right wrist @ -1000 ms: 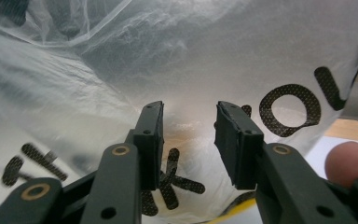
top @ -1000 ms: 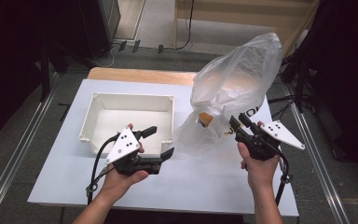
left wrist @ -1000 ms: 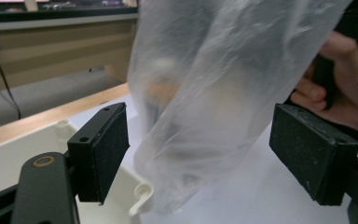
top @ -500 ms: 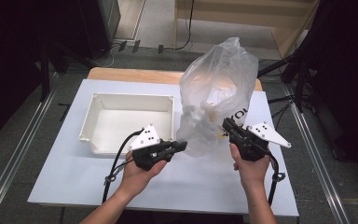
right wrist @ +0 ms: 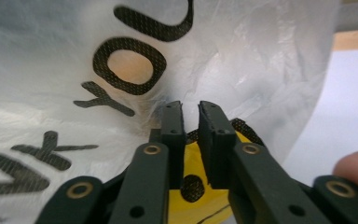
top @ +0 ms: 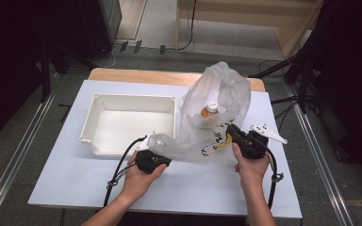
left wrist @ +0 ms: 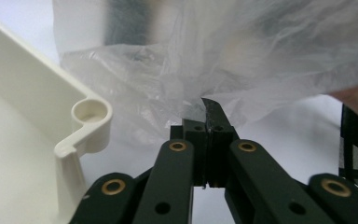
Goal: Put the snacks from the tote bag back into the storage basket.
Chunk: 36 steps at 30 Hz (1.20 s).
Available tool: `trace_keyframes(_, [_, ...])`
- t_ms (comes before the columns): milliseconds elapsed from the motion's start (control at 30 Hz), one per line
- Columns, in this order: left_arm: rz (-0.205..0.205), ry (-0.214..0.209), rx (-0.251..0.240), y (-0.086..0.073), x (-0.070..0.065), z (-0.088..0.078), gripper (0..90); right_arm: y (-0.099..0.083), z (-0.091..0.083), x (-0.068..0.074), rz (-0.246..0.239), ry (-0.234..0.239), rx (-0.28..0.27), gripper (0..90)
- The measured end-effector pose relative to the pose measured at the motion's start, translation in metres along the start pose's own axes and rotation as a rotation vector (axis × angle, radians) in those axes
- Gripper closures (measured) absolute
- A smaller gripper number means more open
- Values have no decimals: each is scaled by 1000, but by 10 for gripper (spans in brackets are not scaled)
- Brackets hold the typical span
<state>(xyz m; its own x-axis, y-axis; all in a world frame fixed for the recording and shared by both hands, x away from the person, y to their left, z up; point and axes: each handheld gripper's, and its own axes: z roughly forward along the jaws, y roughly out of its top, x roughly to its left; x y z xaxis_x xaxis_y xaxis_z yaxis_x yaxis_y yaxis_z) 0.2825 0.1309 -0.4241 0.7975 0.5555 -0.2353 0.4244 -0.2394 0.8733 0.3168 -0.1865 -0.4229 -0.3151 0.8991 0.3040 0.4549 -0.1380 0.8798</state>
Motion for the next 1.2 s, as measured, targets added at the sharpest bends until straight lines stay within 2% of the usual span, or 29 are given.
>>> trace_keyframes(33, [0, 0, 0, 0, 0, 0, 711, 0, 0, 0, 0, 0, 0, 805])
trace_keyframes(67, [13, -3, -52, 4, -4, -8, 625, -1, -1, 1, -7, 17, -2, 786])
trace_keyframes(100, [21, -3, -79, 6, -6, -13, 543, 0, -2, 2, -10, 26, -7, 777])
trace_keyframes(133, [21, -3, -79, 6, -6, -13, 456, 0, -3, 4, -12, 37, -13, 771])
trace_keyframes(167, [40, 9, -114, 12, -10, -23, 397, 0, -4, 6, -23, 51, -17, 767])
trace_keyframes(200, [51, 8, -135, 15, -12, -28, 358, 1, -5, 8, -26, 59, -18, 763])
trace_keyframes(233, [51, 8, -135, 15, -12, -28, 330, 1, -5, 8, -26, 59, -18, 763])
trace_keyframes(300, [86, -7, -205, 24, -20, -43, 307, 1, -7, 14, -50, 73, -23, 761])
trace_keyframes(367, [116, -13, -247, 30, -27, -52, 309, 2, -7, 17, -59, 79, -26, 761])
trace_keyframes(433, [139, -4, -279, 37, -35, -60, 367, 3, -8, 20, -65, 85, -29, 761])
trace_keyframes(500, [149, -9, -295, 40, -40, -64, 580, 4, -9, 22, -67, 96, -32, 760])
trace_keyframes(533, [152, -8, -279, 41, -40, -64, 735, 4, -10, 24, -72, 98, -35, 757])
trace_keyframes(600, [139, -40, -239, 40, -36, -60, 894, 6, -12, 26, -77, 108, -47, 731])
trace_keyframes(667, [112, -51, -196, 36, -28, -52, 900, 9, -16, 28, -82, 109, -67, 672])
trace_keyframes(733, [80, -42, -178, 32, -21, -48, 900, 13, -22, 30, -89, 100, -97, 605])
trace_keyframes(767, [80, -42, -178, 32, -21, -48, 900, 13, -22, 30, -89, 100, -97, 605])
trace_keyframes(800, [46, -21, -171, 28, -14, -44, 900, 19, -31, 32, -98, 82, -140, 514])
trace_keyframes(867, [31, -12, -158, 26, -10, -42, 900, 25, -38, 35, -106, 59, -167, 431])
trace_keyframes(933, [30, -13, -151, 25, -8, -40, 900, 33, -45, 38, -123, 51, -203, 335])
trace_keyframes(1033, [36, -12, -140, 23, -8, -38, 900, 44, -57, 46, -139, 28, -251, 262])
trace_keyframes(1100, [38, -8, -132, 22, -9, -36, 900, 51, -65, 50, -155, 14, -288, 242])
trace_keyframes(1133, [38, -8, -132, 22, -9, -36, 900, 51, -65, 50, -155, 14, -288, 242])
trace_keyframes(1167, [39, -9, -128, 21, -10, -34, 900, 62, -71, 53, -164, -6, -321, 246])
trace_keyframes(1200, [42, -6, -121, 20, -11, -33, 900, 66, -73, 54, -167, -12, -330, 266])
